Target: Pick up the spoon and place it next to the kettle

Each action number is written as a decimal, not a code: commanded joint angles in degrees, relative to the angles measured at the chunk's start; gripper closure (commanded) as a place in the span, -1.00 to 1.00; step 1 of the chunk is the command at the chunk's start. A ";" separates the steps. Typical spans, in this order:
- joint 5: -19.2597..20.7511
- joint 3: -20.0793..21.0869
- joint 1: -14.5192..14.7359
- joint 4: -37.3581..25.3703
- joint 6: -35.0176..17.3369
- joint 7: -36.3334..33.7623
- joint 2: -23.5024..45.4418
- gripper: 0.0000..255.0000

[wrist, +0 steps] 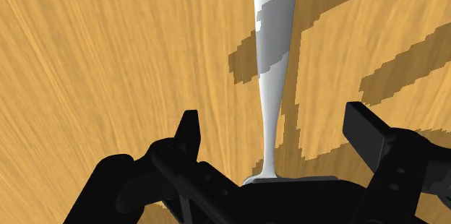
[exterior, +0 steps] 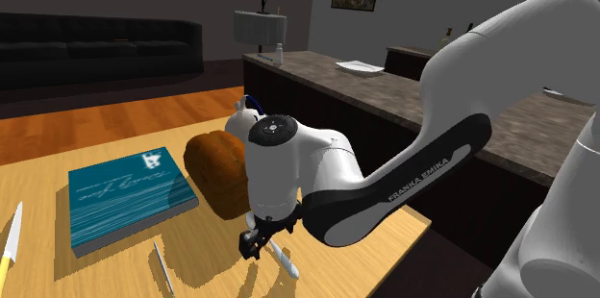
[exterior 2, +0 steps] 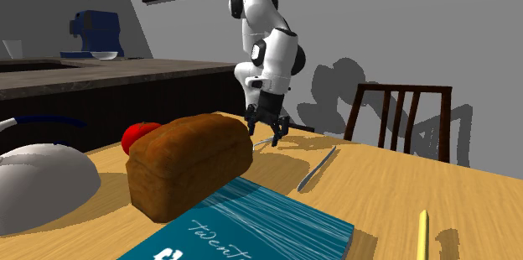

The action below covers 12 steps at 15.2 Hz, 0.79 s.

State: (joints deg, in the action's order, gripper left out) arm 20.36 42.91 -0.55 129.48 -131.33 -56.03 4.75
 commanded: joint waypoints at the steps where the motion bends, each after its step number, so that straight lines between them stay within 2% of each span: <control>1: 0.09 -0.02 0.00 0.03 -0.08 -0.06 0.07 -1.00; 4: 0.08 -0.02 0.00 0.03 -0.07 -0.05 0.06 -1.00; 5: 0.08 -0.02 0.00 0.03 -0.07 -0.05 0.06 1.00; 12: 0.18 -0.06 -0.01 -0.19 0.04 -0.04 0.21 1.00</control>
State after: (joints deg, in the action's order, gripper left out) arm 20.57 42.89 -0.52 129.23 -131.32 -56.11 4.97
